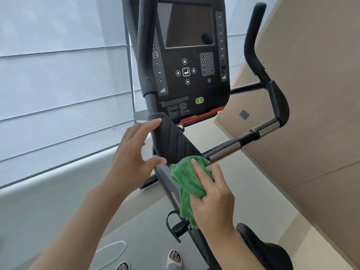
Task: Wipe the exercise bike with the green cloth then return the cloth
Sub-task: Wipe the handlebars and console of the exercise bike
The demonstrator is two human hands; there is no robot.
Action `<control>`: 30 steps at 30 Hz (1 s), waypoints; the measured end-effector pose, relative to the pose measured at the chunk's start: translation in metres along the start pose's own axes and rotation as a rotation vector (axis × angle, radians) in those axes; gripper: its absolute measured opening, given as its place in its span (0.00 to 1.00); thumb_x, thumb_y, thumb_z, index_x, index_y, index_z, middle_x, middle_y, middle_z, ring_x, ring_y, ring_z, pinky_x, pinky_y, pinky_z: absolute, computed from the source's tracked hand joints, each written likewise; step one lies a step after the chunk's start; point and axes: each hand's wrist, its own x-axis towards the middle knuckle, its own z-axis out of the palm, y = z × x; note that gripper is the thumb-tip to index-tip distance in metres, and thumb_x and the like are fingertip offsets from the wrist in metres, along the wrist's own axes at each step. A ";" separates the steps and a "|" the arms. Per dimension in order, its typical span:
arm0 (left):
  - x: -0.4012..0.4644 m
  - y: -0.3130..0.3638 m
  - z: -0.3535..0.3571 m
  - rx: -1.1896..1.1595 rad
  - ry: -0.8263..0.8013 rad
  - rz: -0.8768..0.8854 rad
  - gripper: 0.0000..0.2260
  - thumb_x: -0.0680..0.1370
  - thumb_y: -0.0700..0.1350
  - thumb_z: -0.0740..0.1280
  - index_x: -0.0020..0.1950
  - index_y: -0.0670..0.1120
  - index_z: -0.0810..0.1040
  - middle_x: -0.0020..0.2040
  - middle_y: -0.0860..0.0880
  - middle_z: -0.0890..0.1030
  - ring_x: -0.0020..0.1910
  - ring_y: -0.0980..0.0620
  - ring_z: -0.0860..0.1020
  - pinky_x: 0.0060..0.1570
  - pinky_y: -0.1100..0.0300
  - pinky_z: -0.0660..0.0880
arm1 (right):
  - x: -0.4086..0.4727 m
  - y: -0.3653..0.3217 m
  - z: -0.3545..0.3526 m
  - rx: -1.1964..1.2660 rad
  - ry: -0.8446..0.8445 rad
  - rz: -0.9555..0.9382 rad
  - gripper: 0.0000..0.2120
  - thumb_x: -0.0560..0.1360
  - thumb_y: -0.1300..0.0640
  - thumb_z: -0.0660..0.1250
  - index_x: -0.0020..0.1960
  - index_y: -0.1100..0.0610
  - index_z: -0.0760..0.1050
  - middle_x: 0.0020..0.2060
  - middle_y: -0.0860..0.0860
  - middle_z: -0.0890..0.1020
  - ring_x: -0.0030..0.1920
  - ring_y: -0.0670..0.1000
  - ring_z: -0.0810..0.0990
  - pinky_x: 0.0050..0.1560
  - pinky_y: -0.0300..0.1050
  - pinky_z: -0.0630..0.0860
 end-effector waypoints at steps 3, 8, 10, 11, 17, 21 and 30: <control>-0.001 0.002 0.000 -0.006 0.009 -0.001 0.43 0.68 0.43 0.85 0.79 0.54 0.69 0.68 0.58 0.73 0.68 0.50 0.73 0.62 0.46 0.78 | 0.036 -0.012 0.005 0.009 0.003 -0.003 0.31 0.68 0.68 0.78 0.70 0.54 0.81 0.52 0.51 0.76 0.45 0.52 0.81 0.38 0.50 0.85; -0.006 -0.002 -0.005 0.000 0.081 -0.134 0.49 0.65 0.52 0.86 0.80 0.58 0.65 0.76 0.58 0.66 0.76 0.56 0.68 0.69 0.59 0.69 | 0.088 -0.043 0.016 -0.033 -0.030 -0.091 0.25 0.73 0.61 0.77 0.70 0.53 0.81 0.52 0.52 0.75 0.48 0.53 0.78 0.39 0.53 0.84; -0.011 -0.005 -0.009 -0.039 0.046 -0.186 0.47 0.67 0.54 0.85 0.81 0.57 0.65 0.77 0.57 0.66 0.76 0.55 0.68 0.69 0.53 0.72 | 0.093 -0.053 0.020 -0.077 -0.016 -0.140 0.26 0.72 0.59 0.78 0.70 0.52 0.80 0.55 0.54 0.76 0.52 0.54 0.77 0.44 0.53 0.82; -0.014 -0.008 -0.012 -0.056 0.037 -0.198 0.46 0.68 0.53 0.84 0.81 0.55 0.65 0.77 0.57 0.66 0.75 0.55 0.68 0.70 0.51 0.73 | 0.092 -0.057 0.023 -0.111 -0.007 -0.168 0.28 0.71 0.59 0.79 0.71 0.52 0.80 0.57 0.55 0.76 0.55 0.55 0.76 0.47 0.54 0.81; -0.028 -0.028 -0.041 -0.079 0.092 -0.249 0.33 0.75 0.40 0.78 0.77 0.55 0.72 0.72 0.60 0.70 0.70 0.57 0.72 0.69 0.48 0.76 | 0.048 -0.062 0.037 -0.384 -0.041 -0.314 0.39 0.66 0.57 0.81 0.75 0.46 0.75 0.67 0.57 0.73 0.64 0.61 0.74 0.55 0.61 0.73; -0.034 -0.042 -0.058 -0.108 0.128 -0.259 0.27 0.77 0.40 0.75 0.73 0.56 0.75 0.69 0.61 0.72 0.66 0.60 0.74 0.68 0.52 0.75 | 0.074 -0.075 0.045 -0.499 -0.039 -0.301 0.40 0.62 0.56 0.83 0.73 0.46 0.77 0.65 0.59 0.75 0.60 0.62 0.75 0.53 0.59 0.74; -0.025 -0.043 -0.054 -0.209 0.113 -0.237 0.23 0.78 0.38 0.72 0.70 0.54 0.78 0.66 0.59 0.74 0.63 0.60 0.75 0.64 0.57 0.74 | 0.165 -0.132 0.082 -0.715 -0.043 -0.246 0.19 0.72 0.59 0.72 0.61 0.47 0.80 0.64 0.54 0.70 0.56 0.57 0.70 0.48 0.52 0.63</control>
